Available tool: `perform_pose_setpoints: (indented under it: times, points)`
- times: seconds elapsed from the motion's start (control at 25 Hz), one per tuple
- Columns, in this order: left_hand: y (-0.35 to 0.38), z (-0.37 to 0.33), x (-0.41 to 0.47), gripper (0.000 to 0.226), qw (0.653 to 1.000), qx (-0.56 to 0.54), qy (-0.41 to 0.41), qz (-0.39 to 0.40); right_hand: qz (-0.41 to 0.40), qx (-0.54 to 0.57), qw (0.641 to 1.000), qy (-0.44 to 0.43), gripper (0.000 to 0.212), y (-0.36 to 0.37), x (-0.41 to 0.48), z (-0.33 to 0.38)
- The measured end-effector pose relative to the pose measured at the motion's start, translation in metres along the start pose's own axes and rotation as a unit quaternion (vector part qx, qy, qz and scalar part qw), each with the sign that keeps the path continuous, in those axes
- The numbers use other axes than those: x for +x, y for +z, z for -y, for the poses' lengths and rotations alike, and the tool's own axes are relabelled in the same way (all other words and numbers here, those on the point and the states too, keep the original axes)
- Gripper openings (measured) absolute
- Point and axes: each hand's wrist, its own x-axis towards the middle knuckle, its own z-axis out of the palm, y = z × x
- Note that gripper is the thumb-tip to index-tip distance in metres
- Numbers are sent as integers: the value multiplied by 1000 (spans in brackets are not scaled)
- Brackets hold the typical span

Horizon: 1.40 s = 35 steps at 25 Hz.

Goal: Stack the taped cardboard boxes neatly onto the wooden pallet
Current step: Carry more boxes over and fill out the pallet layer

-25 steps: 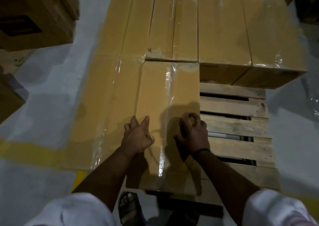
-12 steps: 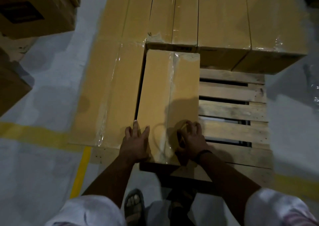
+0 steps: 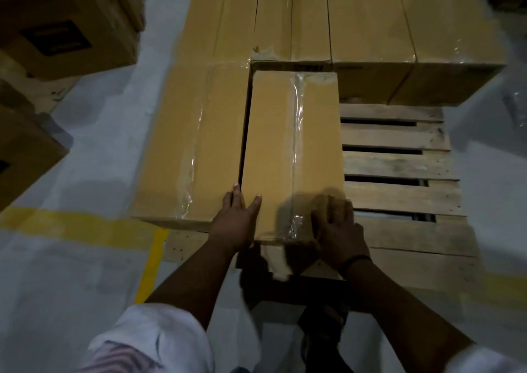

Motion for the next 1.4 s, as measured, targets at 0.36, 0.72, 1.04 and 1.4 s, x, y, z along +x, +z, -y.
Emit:
perform_pose_setpoints:
  times: [0.36,0.72,1.04,1.4]
  points:
    - [-2,4,-3,123,1000,15,12,-13,0,76,997,15,78,3,-8,-1]
    - [-7,7,-1,103,998,29,15,-47,0,29,1000,-6,75,-8,19,-3]
    - [-13,2,3,96,998,51,5,-42,-15,78,997,2,79,-11,31,-9]
    - [-8,16,1,99,998,9,3,-65,-34,190,979,58,98,-2,28,-9]
